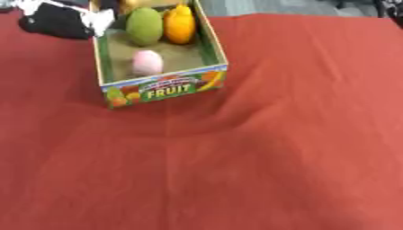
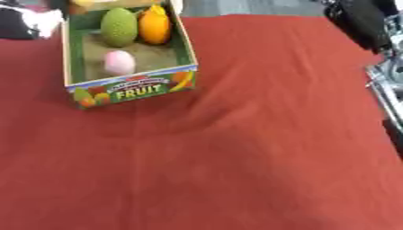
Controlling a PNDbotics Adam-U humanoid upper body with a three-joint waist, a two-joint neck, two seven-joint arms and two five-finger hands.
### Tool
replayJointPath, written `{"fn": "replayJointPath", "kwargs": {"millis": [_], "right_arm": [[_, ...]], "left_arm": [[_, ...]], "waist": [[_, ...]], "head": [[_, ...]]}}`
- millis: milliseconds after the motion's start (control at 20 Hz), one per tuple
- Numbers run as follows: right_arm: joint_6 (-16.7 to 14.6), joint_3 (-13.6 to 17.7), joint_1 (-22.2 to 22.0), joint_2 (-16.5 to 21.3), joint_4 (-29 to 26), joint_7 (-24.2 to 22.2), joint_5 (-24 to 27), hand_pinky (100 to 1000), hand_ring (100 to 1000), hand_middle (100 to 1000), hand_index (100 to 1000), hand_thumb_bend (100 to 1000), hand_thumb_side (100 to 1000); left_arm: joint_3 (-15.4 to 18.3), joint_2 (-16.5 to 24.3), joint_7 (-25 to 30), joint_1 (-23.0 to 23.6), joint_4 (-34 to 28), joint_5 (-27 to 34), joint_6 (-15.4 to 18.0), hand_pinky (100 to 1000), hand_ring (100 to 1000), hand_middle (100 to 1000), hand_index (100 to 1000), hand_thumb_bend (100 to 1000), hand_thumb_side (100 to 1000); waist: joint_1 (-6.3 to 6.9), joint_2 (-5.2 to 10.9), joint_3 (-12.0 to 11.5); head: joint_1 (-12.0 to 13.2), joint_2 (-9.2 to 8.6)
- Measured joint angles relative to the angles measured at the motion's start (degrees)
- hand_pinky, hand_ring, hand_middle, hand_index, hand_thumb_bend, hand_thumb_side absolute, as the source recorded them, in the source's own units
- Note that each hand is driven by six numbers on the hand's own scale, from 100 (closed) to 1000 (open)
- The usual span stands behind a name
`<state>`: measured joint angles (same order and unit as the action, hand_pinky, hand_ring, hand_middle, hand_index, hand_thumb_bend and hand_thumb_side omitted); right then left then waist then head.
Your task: Pick up objects on the table and place them in the box.
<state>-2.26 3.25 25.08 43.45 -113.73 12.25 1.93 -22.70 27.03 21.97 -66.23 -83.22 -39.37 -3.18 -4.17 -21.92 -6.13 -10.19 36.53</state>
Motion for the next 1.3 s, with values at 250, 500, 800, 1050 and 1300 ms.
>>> {"fn": "replayJointPath", "kwargs": {"millis": [250,500,800,1050,1300], "right_arm": [[0.0,-0.1,0.2,-0.4,0.0,-0.4,0.3,874,780,640,833,100,597],[0.0,-0.2,0.2,-0.4,0.0,-0.5,0.5,875,780,639,833,100,598],[0.1,-0.1,0.1,-0.4,0.0,-0.5,0.7,875,780,640,833,100,598],[0.0,-0.1,-0.5,-0.4,0.0,-0.4,0.7,875,780,640,832,100,595],[-0.5,0.4,-1.0,-0.4,0.0,0.2,0.7,873,780,640,832,100,589]], "left_arm": [[-0.1,-2.1,-2.2,-0.3,6.6,-2.3,4.9,794,772,729,830,142,489],[-0.5,-2.5,-1.5,-0.3,10.0,-7.6,8.4,924,933,896,997,473,639],[-0.3,-2.4,-0.7,0.6,10.7,-13.4,8.9,937,943,895,995,515,750],[1.7,-0.8,-4.9,2.8,4.1,-9.3,4.8,873,855,804,878,151,759],[7.2,4.8,-14.9,8.1,-14.2,6.5,-3.2,826,801,753,834,100,699]], "waist": [[-0.21,-0.05,0.2],[-0.21,-0.06,0.3],[-0.21,-0.06,0.2],[-0.21,-0.05,-0.3],[-0.21,0.0,-1.4]], "head": [[0.1,-0.32],[-0.2,-0.32],[-0.5,-0.08],[-0.9,0.24],[-1.7,0.67]]}}
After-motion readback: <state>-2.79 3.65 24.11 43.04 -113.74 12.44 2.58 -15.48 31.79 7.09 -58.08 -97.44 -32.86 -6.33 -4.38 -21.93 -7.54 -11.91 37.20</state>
